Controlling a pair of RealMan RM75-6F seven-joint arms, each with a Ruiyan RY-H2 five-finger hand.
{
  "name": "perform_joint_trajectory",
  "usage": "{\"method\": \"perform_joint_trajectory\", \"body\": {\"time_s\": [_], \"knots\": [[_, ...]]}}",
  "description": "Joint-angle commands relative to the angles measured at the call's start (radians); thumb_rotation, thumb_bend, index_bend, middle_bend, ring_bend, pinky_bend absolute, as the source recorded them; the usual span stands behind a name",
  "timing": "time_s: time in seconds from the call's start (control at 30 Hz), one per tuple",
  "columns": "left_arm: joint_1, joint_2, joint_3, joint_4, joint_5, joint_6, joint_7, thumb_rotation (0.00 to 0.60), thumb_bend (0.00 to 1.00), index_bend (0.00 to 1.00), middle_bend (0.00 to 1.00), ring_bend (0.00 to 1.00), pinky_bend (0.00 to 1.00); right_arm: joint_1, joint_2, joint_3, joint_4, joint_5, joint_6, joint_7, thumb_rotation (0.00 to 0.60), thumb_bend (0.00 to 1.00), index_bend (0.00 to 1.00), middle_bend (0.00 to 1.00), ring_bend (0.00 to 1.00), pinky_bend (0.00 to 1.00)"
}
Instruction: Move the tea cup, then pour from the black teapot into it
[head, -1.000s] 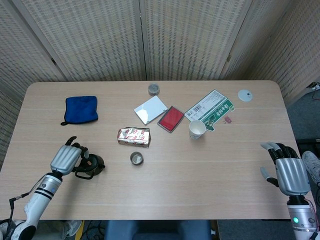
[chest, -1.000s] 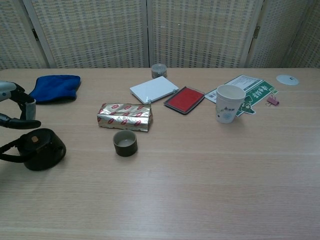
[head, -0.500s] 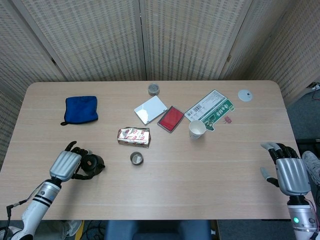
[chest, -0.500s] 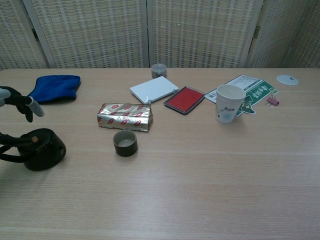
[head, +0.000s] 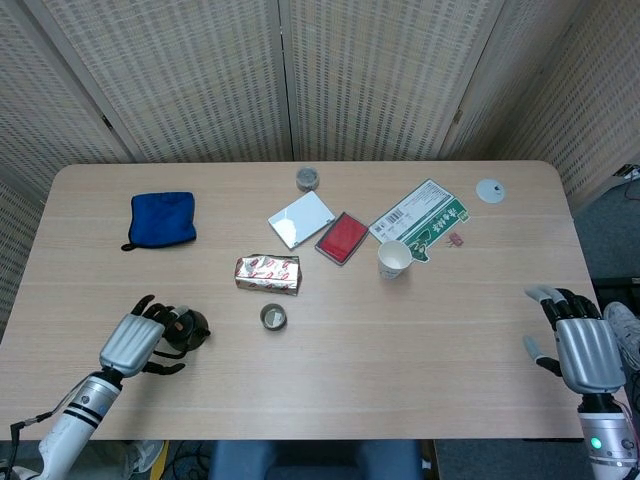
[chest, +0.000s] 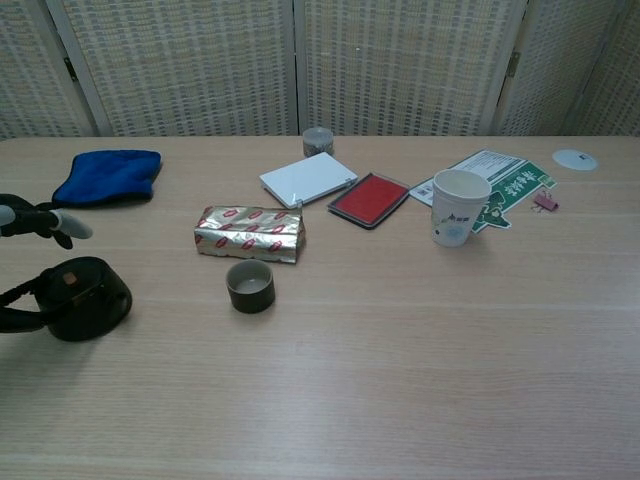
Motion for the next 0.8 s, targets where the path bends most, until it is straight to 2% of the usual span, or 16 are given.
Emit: {"method": "perform_joint_trajectory", "body": {"time_s": [0.03, 0.3, 0.8], "knots": [[-0.002, -0.015, -0.003, 0.029, -0.01, -0.015, -0.003, 0.378, 0.14, 0.14, 0.22, 0.19, 0.07, -0.002, 0.0, 0.0, 0.001, 0.0, 0.001, 0.005, 0.6, 0.25, 0.24, 0.24, 0.18, 0.25], [-0.014, -0.044, -0.02, 0.114, -0.038, -0.044, 0.009, 0.457, 0.14, 0.14, 0.22, 0.19, 0.07, -0.01, 0.0, 0.0, 0.009, 0.001, 0.005, 0.014, 0.6, 0.25, 0.24, 0.24, 0.18, 0.25], [-0.06, -0.09, -0.074, 0.182, -0.102, -0.1, 0.024, 0.481, 0.14, 0.14, 0.22, 0.19, 0.07, -0.015, -0.003, 0.007, 0.021, 0.01, 0.004, 0.025, 0.6, 0.25, 0.24, 0.24, 0.18, 0.25]]}}
